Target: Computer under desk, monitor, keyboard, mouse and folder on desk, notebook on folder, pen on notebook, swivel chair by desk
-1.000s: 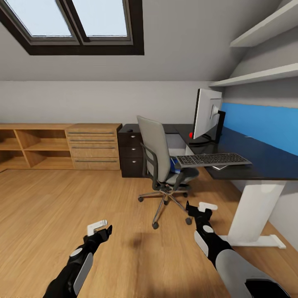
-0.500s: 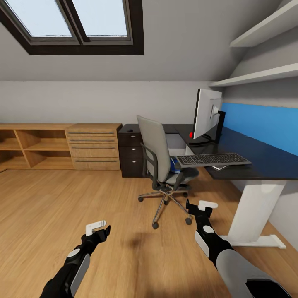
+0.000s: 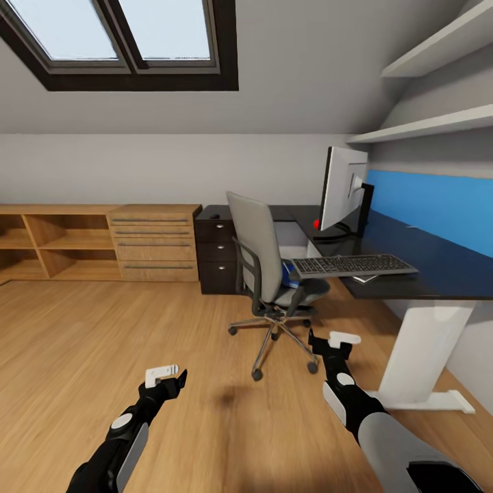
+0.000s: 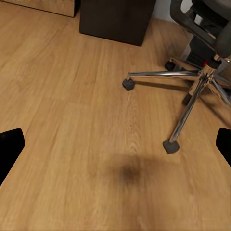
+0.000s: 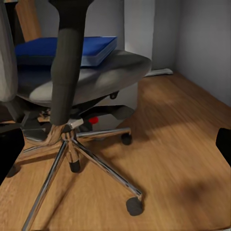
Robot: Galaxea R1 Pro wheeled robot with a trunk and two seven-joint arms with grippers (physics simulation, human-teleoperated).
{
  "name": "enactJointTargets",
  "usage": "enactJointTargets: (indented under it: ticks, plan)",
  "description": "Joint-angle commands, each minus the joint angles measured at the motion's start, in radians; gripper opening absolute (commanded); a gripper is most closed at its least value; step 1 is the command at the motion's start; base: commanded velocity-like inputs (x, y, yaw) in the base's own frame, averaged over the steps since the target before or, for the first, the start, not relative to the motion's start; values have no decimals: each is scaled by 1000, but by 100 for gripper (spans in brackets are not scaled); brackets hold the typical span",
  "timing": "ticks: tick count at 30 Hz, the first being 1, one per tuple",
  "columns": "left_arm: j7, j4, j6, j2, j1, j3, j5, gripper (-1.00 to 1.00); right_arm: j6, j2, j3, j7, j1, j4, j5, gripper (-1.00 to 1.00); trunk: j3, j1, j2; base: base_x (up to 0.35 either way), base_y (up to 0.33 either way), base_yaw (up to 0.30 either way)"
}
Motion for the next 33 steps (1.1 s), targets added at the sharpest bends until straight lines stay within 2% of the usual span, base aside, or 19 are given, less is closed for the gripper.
enactJointTargets:
  ticks: [1,10,18,25,33]
  plan:
    - [-7,0,3,0,0,3,10,100,-5,0,-1,0,-1,1,-5,100,-1,0,0,195,0,0]
    - [-7,1,3,-1,0,3,11,100,-22,-2,-2,-1,-1,1,-5,100,-1,0,0,265,0,0]
    - [-4,2,5,-1,0,3,13,100,-24,-20,-4,-1,-1,3,-10,100,-1,0,0,232,-10,0]
    - [-2,16,5,-1,0,4,13,100,-24,-38,-6,-2,-1,3,-13,100,-1,0,0,208,-151,0]
    - [-1,22,5,-1,0,5,13,100,-23,-45,-7,-2,-1,3,-14,100,-1,0,0,76,-63,0]
